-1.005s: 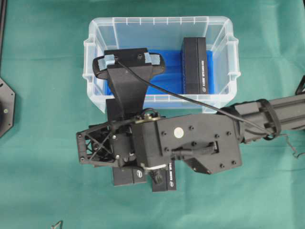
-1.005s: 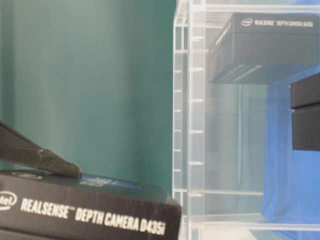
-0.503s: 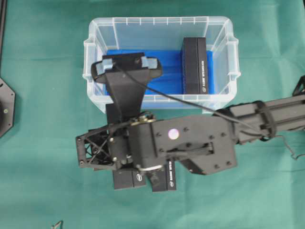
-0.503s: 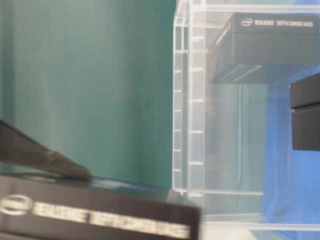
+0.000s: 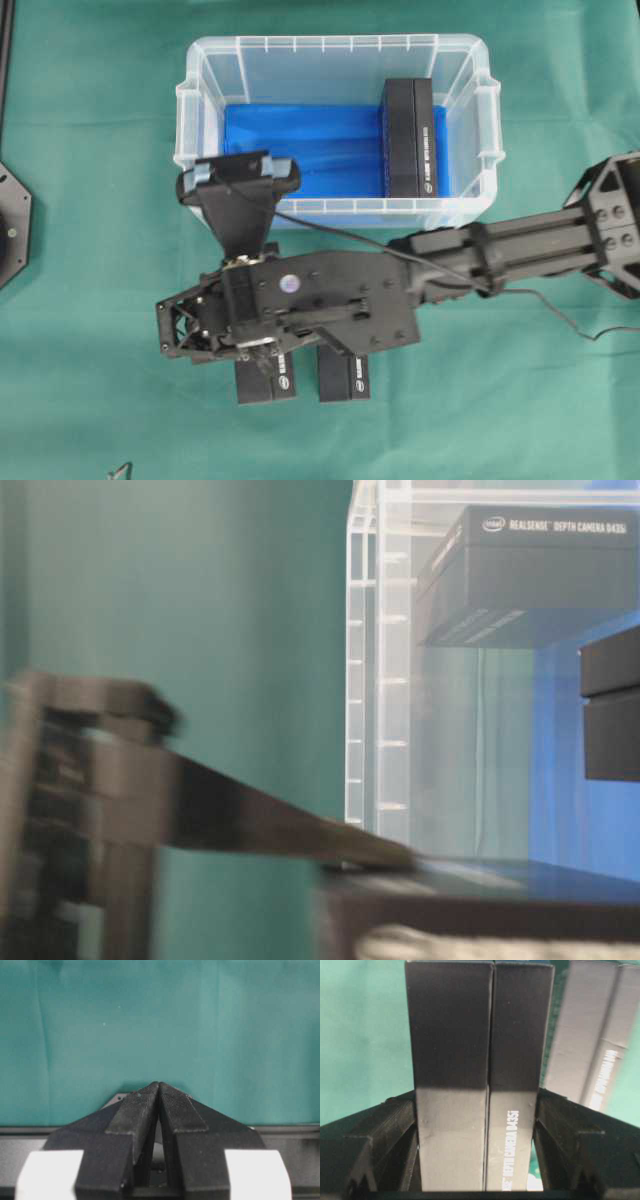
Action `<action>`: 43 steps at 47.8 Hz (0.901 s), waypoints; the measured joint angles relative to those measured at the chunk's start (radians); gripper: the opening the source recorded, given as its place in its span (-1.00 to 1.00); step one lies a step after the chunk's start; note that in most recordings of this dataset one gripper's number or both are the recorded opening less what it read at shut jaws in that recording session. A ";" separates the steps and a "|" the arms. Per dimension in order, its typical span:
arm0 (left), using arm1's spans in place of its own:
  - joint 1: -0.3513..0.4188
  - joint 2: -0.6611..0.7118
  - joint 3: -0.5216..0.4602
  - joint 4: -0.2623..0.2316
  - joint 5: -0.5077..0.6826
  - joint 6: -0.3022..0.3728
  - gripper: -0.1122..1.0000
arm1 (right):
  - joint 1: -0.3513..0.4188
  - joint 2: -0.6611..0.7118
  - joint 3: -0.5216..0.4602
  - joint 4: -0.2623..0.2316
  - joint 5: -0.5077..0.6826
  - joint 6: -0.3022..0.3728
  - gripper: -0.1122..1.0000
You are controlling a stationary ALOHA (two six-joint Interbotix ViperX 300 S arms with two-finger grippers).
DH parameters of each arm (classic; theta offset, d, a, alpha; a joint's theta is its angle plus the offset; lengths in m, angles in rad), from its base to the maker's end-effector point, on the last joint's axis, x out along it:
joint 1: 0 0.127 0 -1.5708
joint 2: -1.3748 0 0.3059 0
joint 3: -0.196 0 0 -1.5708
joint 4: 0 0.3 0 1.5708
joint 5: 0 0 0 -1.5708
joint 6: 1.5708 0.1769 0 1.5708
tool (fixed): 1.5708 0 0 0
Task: Take the box out of the case with the right arm.
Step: 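Carry the box over the front wall toward the cloth left of the first box, then lower the box onto the cloth beside the first box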
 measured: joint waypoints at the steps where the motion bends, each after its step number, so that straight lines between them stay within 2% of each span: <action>1: 0.000 0.000 0.000 0.000 0.000 0.000 -0.80 | 0.000 0.002 0.009 0.003 -0.012 0.000 0.41; 10: 0.000 -0.002 0.000 0.000 0.000 0.000 -0.80 | 0.000 0.003 0.091 0.009 -0.086 0.011 0.41; 23: 0.000 -0.002 0.000 0.000 0.000 0.000 -0.80 | 0.000 0.003 0.210 0.015 -0.204 0.067 0.41; 31: 0.000 -0.002 0.000 0.000 -0.002 0.000 -0.80 | 0.000 0.003 0.249 0.015 -0.267 0.084 0.41; 43: 0.000 -0.002 0.002 0.000 -0.002 0.002 -0.80 | -0.002 0.003 0.273 0.015 -0.278 0.094 0.41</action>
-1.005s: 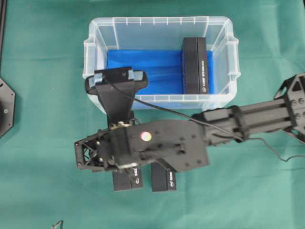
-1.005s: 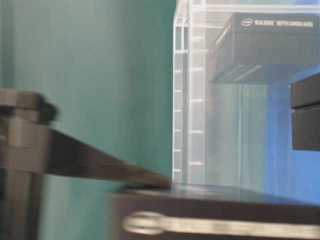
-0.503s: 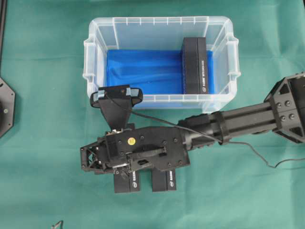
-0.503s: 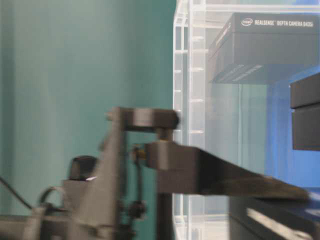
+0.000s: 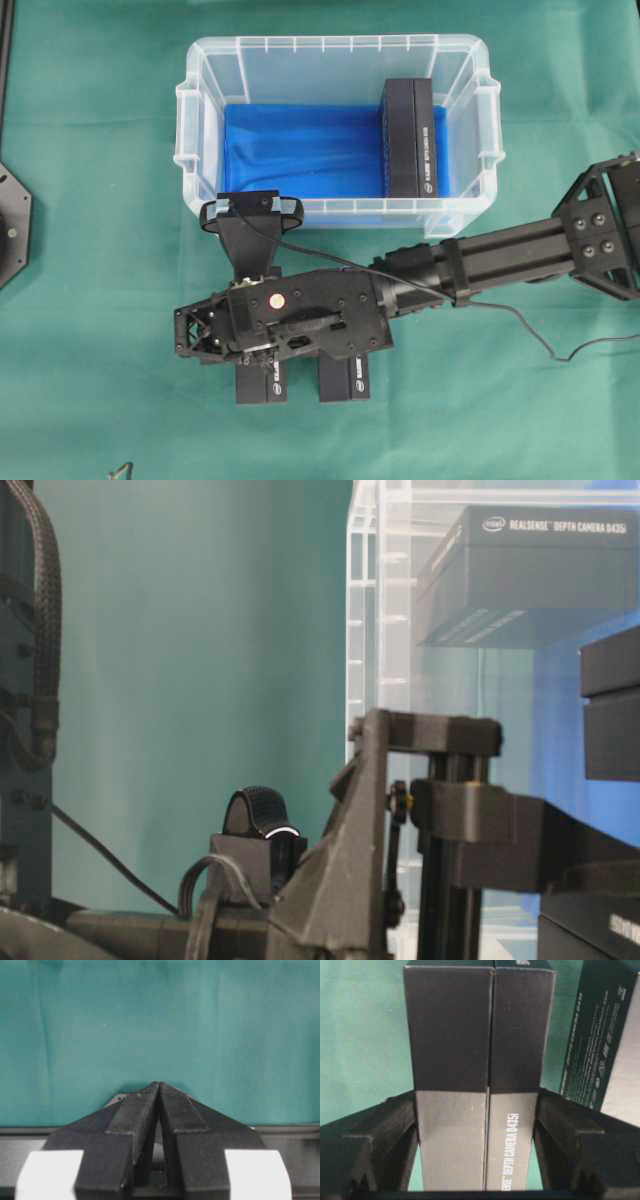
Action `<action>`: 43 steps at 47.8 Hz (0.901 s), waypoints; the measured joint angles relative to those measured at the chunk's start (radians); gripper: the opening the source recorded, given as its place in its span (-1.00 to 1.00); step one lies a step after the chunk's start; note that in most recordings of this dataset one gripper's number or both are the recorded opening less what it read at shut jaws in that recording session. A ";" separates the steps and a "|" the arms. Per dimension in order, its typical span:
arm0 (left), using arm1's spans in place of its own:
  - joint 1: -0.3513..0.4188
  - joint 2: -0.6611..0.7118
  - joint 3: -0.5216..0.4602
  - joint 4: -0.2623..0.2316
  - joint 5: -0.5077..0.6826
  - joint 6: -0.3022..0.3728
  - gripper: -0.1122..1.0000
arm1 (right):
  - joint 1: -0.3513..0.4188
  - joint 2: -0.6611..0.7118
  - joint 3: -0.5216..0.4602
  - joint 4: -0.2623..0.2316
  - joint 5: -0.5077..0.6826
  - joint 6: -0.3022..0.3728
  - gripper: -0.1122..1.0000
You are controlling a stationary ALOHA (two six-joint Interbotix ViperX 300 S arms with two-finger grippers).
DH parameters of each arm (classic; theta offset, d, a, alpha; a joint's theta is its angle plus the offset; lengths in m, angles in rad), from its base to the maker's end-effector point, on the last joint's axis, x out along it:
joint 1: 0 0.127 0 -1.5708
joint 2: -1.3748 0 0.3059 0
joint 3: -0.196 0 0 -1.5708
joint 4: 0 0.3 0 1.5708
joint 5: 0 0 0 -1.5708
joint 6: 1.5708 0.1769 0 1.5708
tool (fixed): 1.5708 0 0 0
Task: Take the box out of the case with the right arm.
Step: 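Lower the box onto the cloth beside the first box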
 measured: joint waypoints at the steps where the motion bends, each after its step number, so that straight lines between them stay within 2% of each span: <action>1: 0.000 0.000 0.000 0.000 0.002 0.000 -0.80 | 0.000 0.000 0.000 0.000 0.000 0.000 0.41; 38: 0.000 -0.006 -0.002 0.000 0.000 0.000 -0.80 | 0.002 0.000 0.000 0.000 0.000 -0.017 0.41; 43: 0.000 -0.008 0.000 0.000 0.000 0.000 -0.80 | 0.002 0.000 0.000 0.002 -0.005 -0.020 0.70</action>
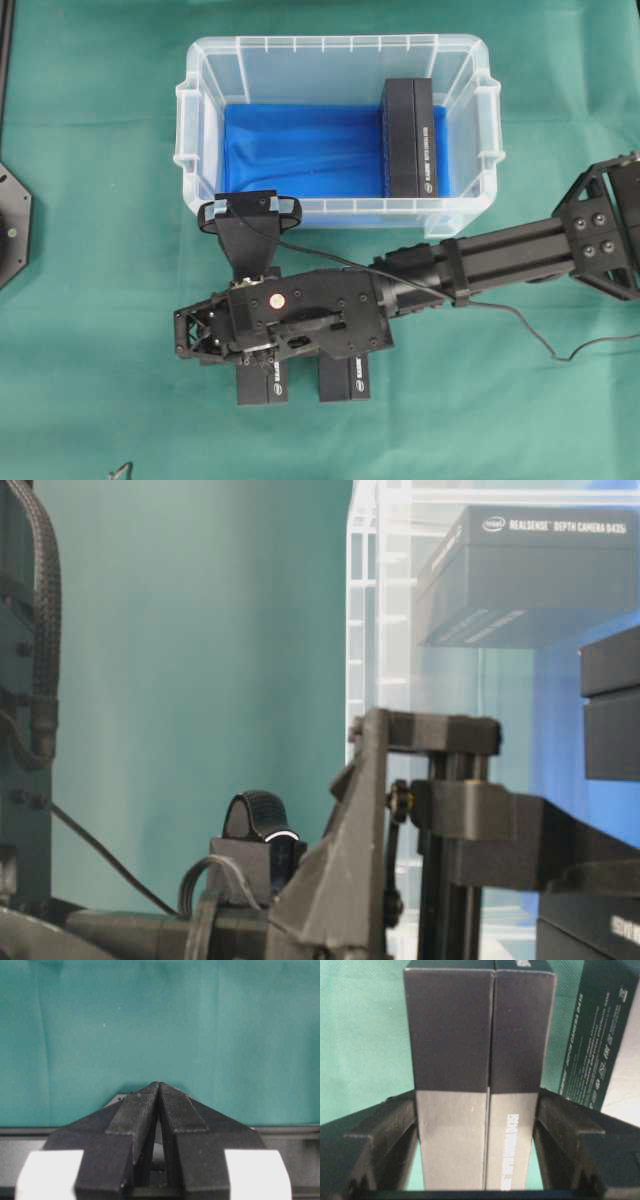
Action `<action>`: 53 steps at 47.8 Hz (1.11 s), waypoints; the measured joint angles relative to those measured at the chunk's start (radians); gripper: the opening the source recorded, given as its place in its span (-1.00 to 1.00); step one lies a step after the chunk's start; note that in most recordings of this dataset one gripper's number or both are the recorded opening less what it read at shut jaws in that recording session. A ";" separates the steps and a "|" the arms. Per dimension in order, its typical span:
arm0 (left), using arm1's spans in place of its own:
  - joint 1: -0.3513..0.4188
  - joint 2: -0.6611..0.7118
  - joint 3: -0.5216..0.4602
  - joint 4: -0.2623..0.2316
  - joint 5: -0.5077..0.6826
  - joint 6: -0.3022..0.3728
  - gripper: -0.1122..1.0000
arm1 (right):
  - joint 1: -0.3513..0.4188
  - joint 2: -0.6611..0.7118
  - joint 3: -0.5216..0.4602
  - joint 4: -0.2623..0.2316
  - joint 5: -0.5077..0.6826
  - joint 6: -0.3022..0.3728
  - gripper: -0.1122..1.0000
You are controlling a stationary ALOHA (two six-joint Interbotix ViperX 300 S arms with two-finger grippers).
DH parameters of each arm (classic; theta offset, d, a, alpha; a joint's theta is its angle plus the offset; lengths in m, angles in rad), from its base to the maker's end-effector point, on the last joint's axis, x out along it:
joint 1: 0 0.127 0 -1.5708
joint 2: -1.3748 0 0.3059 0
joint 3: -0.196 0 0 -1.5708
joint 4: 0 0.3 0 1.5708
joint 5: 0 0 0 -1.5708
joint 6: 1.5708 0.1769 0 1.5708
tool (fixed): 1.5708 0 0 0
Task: Take the box out of the case with the right arm.
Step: 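Lower the box onto the cloth beside the first box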
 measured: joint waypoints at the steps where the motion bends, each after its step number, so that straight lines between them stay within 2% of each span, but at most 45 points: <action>1: 0.000 0.002 0.000 0.000 0.000 0.000 -0.80 | 0.000 0.000 0.000 -0.002 -0.005 0.000 0.76; 5: 0.000 0.000 0.002 0.000 0.002 0.000 -0.80 | 0.000 0.000 0.000 0.000 -0.023 0.000 0.86; 30: 0.000 0.000 0.006 0.000 0.000 0.000 -0.80 | 0.002 -0.002 0.000 -0.002 -0.034 -0.002 0.80; 42: 0.002 0.000 0.006 0.002 0.000 0.000 -0.80 | 0.002 -0.011 0.000 -0.006 0.006 -0.005 0.79; 53: 0.000 0.000 0.006 0.000 0.000 0.000 -0.80 | 0.000 -0.094 -0.002 -0.025 0.054 -0.012 0.79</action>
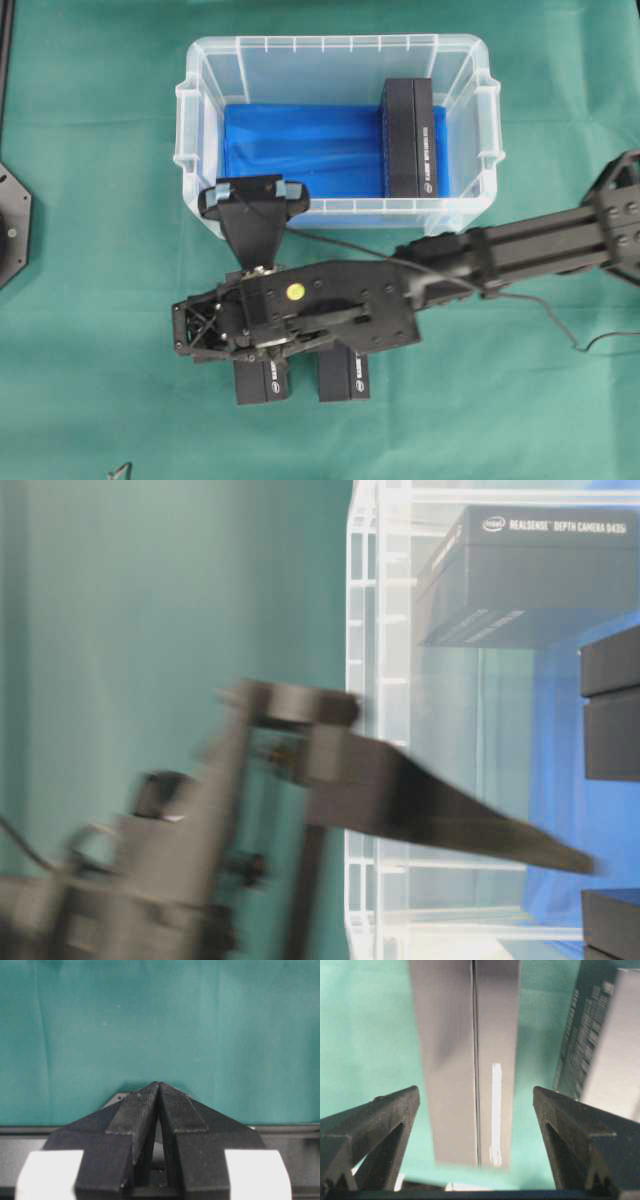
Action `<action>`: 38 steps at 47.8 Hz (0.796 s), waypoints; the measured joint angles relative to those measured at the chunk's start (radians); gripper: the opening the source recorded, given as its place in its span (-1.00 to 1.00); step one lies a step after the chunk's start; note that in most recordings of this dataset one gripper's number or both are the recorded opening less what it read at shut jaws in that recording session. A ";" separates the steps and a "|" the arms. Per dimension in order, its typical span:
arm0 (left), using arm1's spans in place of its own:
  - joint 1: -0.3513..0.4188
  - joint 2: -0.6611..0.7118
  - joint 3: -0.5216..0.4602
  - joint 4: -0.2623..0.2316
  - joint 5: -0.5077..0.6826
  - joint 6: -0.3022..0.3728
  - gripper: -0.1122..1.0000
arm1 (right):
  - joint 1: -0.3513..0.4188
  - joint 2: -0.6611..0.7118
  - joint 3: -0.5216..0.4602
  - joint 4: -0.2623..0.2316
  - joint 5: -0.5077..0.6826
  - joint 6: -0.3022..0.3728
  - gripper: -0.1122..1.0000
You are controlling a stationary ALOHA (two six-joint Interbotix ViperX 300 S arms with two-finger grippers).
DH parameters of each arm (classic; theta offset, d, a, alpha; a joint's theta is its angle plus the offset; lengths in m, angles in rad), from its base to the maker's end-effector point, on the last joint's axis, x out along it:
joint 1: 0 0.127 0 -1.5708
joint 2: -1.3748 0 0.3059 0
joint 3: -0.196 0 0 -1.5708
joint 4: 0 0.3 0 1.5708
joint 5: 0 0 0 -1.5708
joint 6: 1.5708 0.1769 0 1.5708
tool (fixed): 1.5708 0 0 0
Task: Take the box out of the case with the right arm.
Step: 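Lower the box onto the cloth beside the first box, then open the right gripper and withdraw it to the right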
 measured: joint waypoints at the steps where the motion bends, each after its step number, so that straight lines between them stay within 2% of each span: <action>1: 0.000 -0.002 0.000 0.000 0.000 0.000 -0.80 | 0.000 -0.005 0.000 -0.003 0.005 0.000 0.79; 13: 0.000 0.000 0.002 0.000 0.000 0.000 -0.80 | 0.000 -0.031 -0.035 -0.038 0.049 -0.015 0.79; 27: 0.000 0.000 0.002 0.000 -0.002 0.000 -0.80 | -0.006 -0.031 -0.037 -0.041 0.063 -0.049 0.79; 38: 0.000 0.002 0.002 0.000 0.000 -0.003 -0.80 | -0.006 -0.066 -0.023 -0.040 0.129 -0.101 0.78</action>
